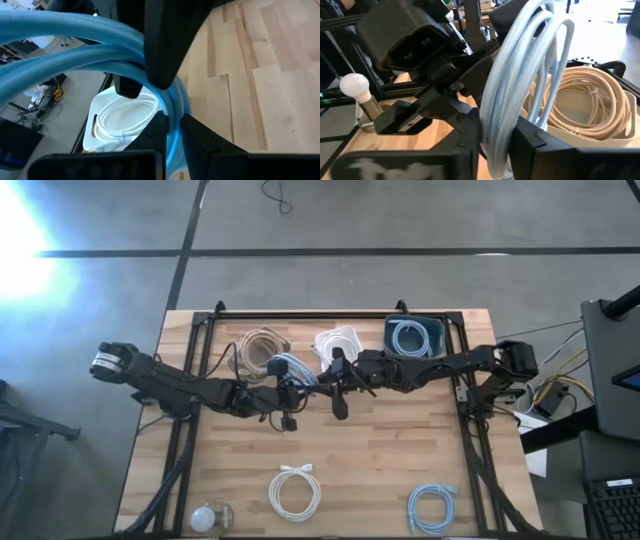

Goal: Sort HDMI cables
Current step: Put the top light blue hdmi cable into the blue bin

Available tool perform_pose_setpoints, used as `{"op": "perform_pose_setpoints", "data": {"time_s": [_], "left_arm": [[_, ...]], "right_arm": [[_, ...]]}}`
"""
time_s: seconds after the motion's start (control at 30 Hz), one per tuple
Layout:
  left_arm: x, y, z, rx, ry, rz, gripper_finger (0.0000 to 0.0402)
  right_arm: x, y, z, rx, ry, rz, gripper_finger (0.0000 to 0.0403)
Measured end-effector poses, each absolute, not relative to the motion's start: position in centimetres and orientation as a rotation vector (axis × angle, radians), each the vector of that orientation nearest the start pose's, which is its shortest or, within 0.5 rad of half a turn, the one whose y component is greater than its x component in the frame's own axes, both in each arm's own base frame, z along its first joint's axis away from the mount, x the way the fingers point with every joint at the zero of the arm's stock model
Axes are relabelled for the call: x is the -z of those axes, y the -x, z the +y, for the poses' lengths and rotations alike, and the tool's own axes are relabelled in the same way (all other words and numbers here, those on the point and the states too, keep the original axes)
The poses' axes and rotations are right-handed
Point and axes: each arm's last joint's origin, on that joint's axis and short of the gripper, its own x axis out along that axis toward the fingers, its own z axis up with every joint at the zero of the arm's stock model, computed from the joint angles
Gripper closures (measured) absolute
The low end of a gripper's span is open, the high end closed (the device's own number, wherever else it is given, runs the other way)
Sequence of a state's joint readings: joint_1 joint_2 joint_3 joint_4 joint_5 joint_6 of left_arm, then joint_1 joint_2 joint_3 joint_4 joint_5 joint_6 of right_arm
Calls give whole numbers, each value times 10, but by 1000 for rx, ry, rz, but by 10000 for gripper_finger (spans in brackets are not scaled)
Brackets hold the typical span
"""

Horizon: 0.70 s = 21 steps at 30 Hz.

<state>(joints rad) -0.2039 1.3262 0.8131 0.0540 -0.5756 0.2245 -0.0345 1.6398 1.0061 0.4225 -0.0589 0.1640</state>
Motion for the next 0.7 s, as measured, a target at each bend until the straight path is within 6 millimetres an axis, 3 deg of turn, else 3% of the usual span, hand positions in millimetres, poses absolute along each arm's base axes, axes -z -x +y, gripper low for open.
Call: {"op": "perform_pose_setpoints", "data": {"time_s": [0.27,0.57,0.7], "left_arm": [[-251,-279,-42,-311,-402,469,345],[-251,-279,-41,-342,-407,469,297],[-251,-278,-41,-345,-398,468,271]], "right_arm": [[-247,-365,-11,8,-171,249,358],[-233,-355,-15,134,-175,436,368],[-248,-340,-14,133,-175,468,363]]}}
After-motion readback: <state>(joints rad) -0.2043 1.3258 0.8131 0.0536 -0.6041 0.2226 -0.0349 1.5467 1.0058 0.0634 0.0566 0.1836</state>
